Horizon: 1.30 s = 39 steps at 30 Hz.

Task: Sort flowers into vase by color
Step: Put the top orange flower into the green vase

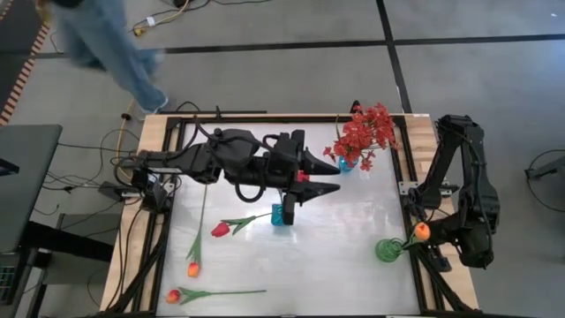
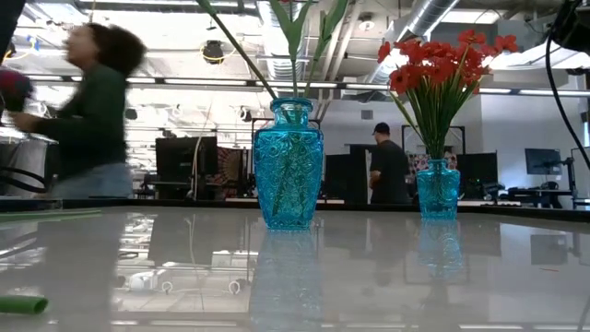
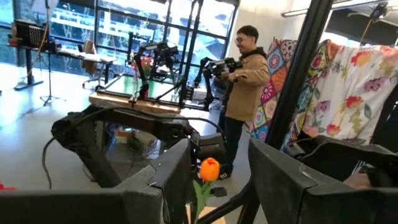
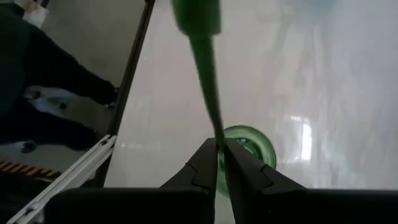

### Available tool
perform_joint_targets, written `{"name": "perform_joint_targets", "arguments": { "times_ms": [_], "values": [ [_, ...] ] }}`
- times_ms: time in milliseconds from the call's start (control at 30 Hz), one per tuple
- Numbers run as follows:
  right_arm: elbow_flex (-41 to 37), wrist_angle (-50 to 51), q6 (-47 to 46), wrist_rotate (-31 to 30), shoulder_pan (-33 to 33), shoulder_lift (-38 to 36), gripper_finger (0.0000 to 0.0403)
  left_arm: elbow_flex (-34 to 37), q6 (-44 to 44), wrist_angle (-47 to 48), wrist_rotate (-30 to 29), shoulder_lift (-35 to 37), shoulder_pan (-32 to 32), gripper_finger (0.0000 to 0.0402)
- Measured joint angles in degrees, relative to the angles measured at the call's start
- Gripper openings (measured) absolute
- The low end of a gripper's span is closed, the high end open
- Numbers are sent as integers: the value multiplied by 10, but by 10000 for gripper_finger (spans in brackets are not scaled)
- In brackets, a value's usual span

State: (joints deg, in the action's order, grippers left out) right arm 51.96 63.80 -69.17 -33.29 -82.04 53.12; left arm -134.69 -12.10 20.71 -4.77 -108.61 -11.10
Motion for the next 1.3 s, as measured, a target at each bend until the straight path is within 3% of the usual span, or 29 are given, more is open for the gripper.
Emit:
{"name": "perform_joint_targets", "arguments": {
  "times_ms": [367, 700, 867, 1067, 1233, 1300],
  "values": [
    [0, -1, -48, 62, 0, -36, 77, 0, -40, 121, 30, 34, 36, 151],
    [0, 1, -55, 63, 1, -66, 184, 0, -8, 144, 50, 48, 38, 151],
    [0, 2, -60, 72, 2, -84, 218, 0, -4, 234, 58, 63, 52, 151],
    [0, 2, -94, 107, 2, -107, 211, 0, -6, 320, 55, 85, 74, 151],
    [0, 3, -148, 153, 2, -120, 181, 0, -20, 431, 90, 123, 91, 151],
    [0, 5, -159, 154, 2, -124, 163, 0, -27, 462, 66, 143, 96, 151]
  ]
}}
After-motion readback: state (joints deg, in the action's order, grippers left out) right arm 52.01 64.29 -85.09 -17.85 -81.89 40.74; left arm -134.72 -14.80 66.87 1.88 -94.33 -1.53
